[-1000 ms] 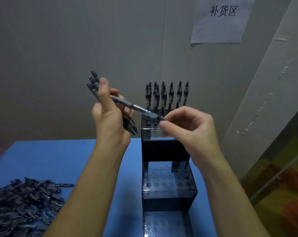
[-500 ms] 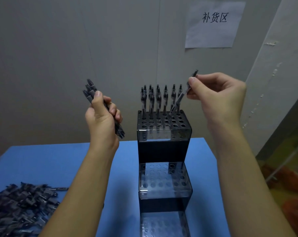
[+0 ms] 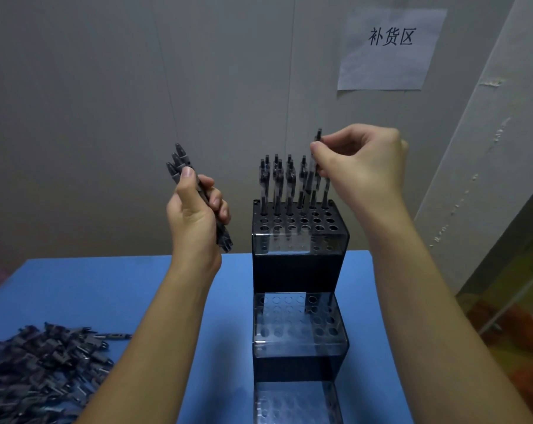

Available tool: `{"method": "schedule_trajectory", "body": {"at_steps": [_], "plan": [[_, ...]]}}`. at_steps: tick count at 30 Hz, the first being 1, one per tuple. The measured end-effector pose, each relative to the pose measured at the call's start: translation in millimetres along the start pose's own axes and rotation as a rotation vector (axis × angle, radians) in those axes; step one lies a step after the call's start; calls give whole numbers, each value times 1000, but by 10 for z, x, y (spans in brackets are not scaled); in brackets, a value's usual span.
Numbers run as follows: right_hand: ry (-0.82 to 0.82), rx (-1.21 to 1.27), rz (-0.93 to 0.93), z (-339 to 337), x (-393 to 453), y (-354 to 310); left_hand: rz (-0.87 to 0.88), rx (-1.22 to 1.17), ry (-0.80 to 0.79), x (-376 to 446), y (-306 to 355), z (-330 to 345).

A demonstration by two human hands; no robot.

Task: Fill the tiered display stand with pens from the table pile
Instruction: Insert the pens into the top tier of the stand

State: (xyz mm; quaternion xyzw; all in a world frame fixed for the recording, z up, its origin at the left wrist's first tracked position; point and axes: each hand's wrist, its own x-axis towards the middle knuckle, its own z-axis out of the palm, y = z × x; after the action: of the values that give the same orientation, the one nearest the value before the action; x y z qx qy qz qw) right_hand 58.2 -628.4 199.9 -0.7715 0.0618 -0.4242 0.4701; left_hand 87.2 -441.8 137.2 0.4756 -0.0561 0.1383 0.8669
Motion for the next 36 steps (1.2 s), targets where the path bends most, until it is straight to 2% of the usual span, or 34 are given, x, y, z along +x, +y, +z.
{"method": "schedule_trajectory", "body": {"at_steps": [5,11,20,23,27,29,36], "plan": [[-52,-83,37,-3,-37,24,-17,-9,-10,-16,-2,-4],[-200,-208,130,46,-101,117,-41,-30,3,-18,12,-7],[-210,-368,104,-94,-202,-17,-165,-239,50,17,198,-14],[-244,-278,65,-132,-311,-191,-162,-272,49,9,269,42],[-567,-192,72,47,-548,-337,-134,-288,9,-40,345,167],[-659,-165,56,142,-649,-349,-117,-284,-8,-68,371,220],[-639,-37,42,219,-737,-366,-66,-239,-3,-88,410,231]]}}
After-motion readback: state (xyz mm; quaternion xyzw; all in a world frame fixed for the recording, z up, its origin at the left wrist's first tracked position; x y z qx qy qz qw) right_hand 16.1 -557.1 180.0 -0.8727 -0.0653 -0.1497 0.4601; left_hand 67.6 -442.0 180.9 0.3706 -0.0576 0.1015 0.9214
